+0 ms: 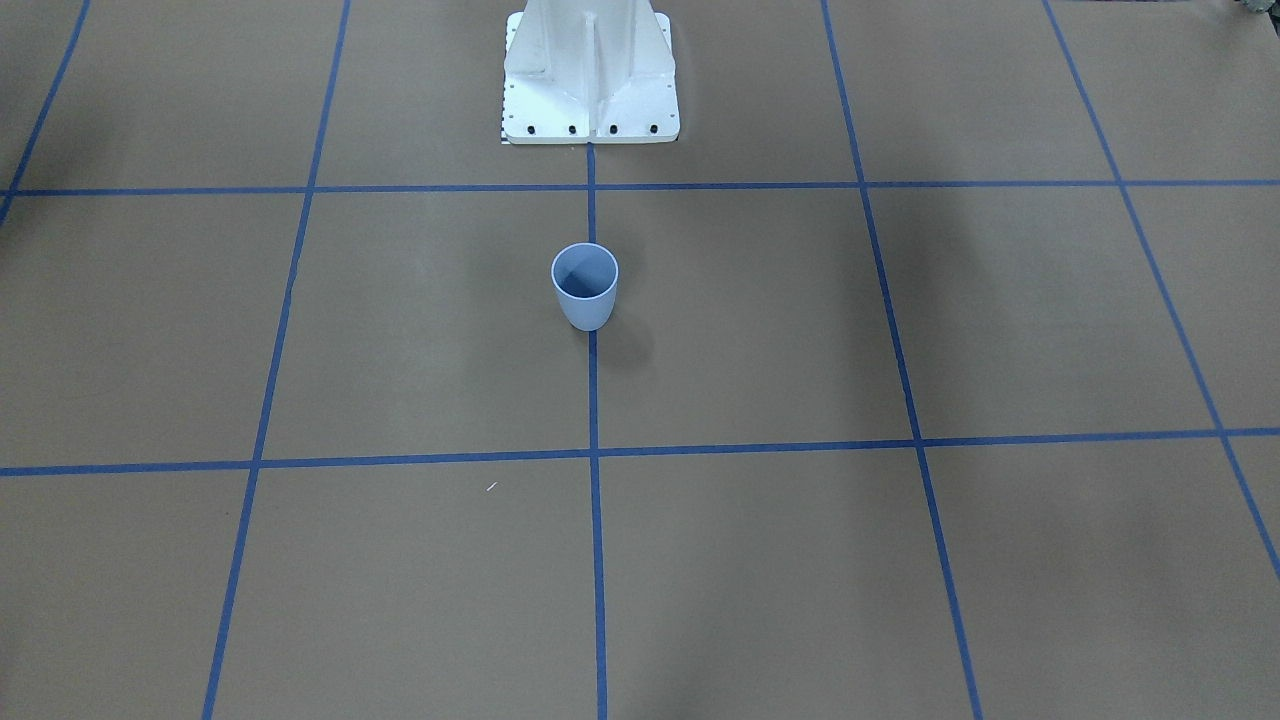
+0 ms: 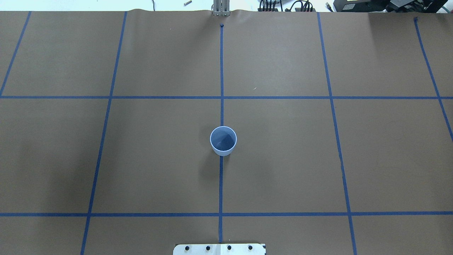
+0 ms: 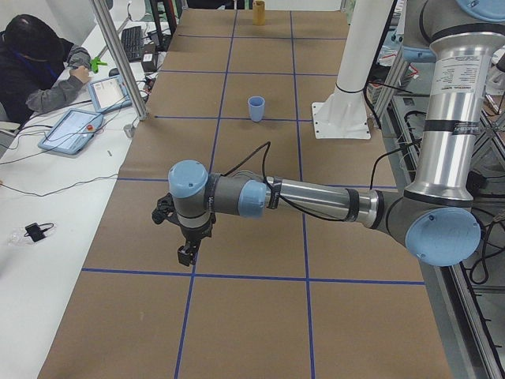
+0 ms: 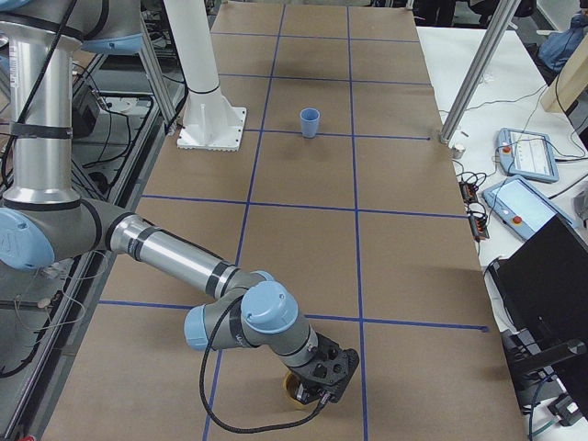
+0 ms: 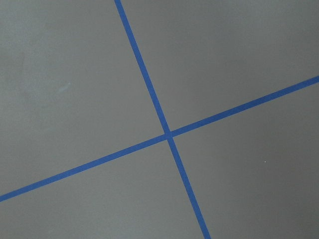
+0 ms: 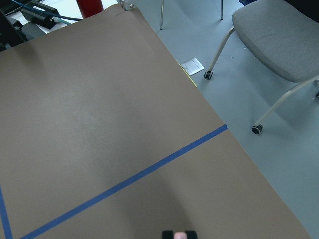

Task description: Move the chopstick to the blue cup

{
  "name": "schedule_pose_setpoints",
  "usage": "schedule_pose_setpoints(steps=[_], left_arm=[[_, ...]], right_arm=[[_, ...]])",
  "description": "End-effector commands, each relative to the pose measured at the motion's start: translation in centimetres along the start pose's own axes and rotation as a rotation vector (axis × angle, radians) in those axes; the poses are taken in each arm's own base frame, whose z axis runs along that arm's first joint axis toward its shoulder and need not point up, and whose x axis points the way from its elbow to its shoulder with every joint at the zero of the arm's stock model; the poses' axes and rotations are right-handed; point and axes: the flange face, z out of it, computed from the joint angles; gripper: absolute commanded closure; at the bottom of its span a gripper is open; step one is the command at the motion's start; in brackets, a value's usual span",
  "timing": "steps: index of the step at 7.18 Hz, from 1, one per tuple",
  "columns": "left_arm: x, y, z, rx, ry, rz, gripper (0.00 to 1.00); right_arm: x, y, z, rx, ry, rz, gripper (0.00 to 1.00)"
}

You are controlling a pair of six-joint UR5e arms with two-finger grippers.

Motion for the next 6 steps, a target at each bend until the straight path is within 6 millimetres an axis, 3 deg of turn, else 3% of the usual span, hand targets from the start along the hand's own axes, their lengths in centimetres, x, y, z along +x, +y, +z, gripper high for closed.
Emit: schedule_pose_setpoints(steps=[1, 2, 4, 6], left_arm=[[-0.1, 0.1, 0.1, -0.003, 0.0, -0.002, 0.01], [-0.1, 0.1, 0.0, -0.002, 0.0, -0.003, 0.01], [-0.1, 0.2, 0.2, -0.005, 0.001, -0.004, 0.01], [-0.1, 0.8, 0.3, -0.006, 0.002, -0.007, 0.01]], right_arm=[[-0.3, -0.8, -2.0, 0.037, -0.012, -0.019, 1.0], [-0.2, -1.0, -2.6, 0.042, -0.027, -0.013, 1.0], [2.4, -2.2, -5.4, 0.059, -0.031, -0.054, 1.0], [1.3, -3.7, -9.9, 0.052, -0.012, -0.046, 1.0]])
